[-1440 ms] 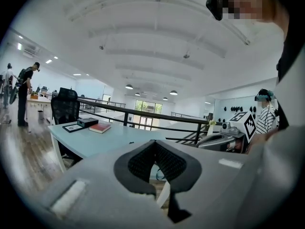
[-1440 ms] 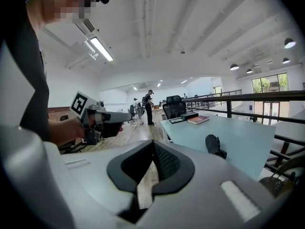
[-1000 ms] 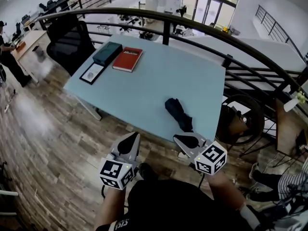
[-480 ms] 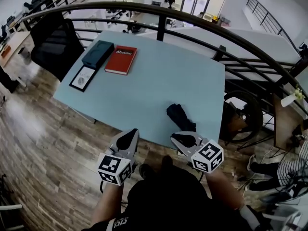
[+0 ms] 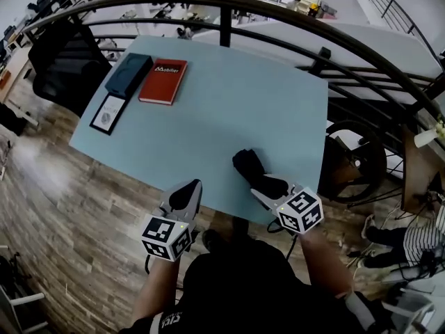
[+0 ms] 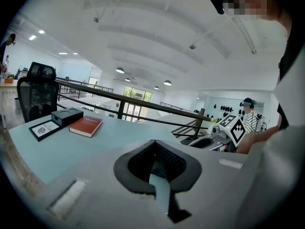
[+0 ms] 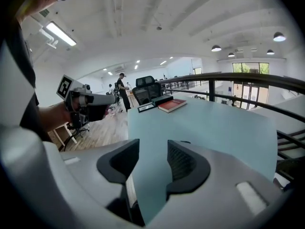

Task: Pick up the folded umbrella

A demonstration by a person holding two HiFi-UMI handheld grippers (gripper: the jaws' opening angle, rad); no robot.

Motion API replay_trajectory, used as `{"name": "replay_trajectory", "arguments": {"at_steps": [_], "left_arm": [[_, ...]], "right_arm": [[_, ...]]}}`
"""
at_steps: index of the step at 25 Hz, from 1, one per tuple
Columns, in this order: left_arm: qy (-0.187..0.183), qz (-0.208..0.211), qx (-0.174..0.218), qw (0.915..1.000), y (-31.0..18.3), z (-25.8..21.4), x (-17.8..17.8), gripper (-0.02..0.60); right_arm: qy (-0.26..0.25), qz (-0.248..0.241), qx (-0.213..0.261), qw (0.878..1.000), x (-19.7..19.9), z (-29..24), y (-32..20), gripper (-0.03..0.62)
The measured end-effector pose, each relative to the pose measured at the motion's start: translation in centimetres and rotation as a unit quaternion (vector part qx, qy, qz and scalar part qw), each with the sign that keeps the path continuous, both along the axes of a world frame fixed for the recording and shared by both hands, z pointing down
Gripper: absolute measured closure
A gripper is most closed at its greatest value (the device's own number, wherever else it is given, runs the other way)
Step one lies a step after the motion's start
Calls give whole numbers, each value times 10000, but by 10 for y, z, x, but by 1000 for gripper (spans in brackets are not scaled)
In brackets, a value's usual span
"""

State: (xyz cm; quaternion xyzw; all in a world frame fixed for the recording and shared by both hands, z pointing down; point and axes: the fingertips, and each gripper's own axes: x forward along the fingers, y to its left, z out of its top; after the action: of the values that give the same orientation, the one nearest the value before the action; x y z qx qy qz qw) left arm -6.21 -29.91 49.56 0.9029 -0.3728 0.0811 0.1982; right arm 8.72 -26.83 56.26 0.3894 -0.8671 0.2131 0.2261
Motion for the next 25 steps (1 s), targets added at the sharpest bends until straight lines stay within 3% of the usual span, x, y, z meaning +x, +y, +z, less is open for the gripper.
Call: {"name": "replay_trajectory", "arguments": {"at_steps": [6, 12, 25], "left_arm": [[-259, 130, -241, 9993, -7, 20, 35, 578], [-372, 161, -485, 9980, -7, 44, 47, 578], [-414, 5, -634, 9971, -7, 58, 42, 578]], "right_arm": [[160, -51, -582, 9982, 31, 56, -11, 311], [345, -35, -1217, 9920, 50, 112, -16, 187], [1079, -182, -2046, 9727, 54, 185, -18, 161]]}}
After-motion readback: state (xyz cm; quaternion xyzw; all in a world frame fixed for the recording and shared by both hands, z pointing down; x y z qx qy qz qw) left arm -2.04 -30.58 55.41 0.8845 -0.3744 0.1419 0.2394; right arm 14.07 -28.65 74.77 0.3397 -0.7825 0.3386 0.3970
